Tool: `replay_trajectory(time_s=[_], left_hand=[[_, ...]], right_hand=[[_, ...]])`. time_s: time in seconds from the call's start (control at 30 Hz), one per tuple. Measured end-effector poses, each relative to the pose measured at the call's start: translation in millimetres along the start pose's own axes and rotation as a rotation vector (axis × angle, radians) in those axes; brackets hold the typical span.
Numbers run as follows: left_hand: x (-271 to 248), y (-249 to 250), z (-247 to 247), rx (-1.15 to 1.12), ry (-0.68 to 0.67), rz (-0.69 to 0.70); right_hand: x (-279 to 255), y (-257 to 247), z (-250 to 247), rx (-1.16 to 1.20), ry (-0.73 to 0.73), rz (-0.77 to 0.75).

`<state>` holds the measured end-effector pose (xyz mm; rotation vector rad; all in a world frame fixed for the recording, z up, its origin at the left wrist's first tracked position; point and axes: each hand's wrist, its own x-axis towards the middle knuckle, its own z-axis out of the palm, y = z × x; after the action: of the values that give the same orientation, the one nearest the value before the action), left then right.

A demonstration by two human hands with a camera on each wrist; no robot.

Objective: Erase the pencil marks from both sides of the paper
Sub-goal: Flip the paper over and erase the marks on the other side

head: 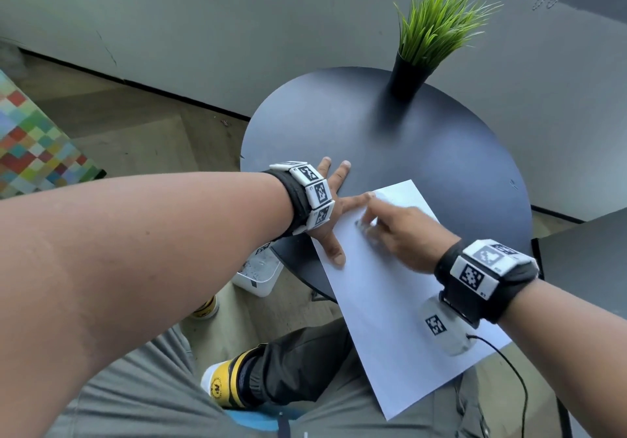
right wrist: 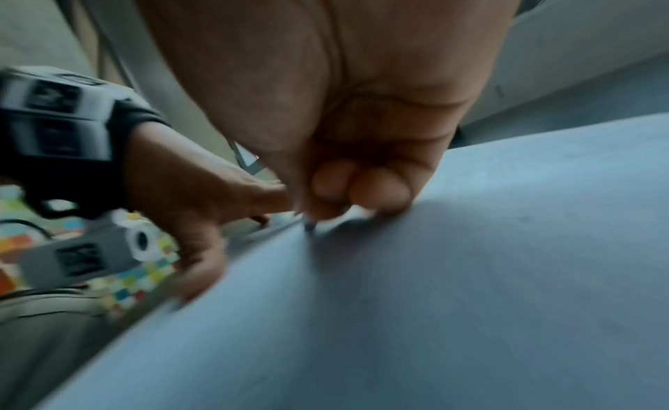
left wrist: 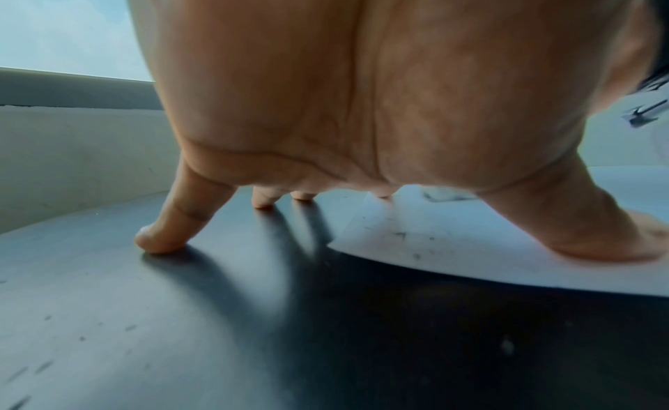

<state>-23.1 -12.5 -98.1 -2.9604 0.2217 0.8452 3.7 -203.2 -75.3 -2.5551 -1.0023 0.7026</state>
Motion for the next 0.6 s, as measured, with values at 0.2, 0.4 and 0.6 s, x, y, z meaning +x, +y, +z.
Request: replay_trajectory(time_s=[0.2,0.4,0.6], left_hand=[[0,0,-1,-0.015,0.005,0.006],[1,1,0,0.003,0.002,-0.001],[1,0,-1,-0.016,0.006,0.004]], right_hand=[[0,0,0,-0.002,0.011,-0.003],[-20,-11,12,-0.038,-0.177,-0.097],[-9,4,3,0.022,0.140,0.045]])
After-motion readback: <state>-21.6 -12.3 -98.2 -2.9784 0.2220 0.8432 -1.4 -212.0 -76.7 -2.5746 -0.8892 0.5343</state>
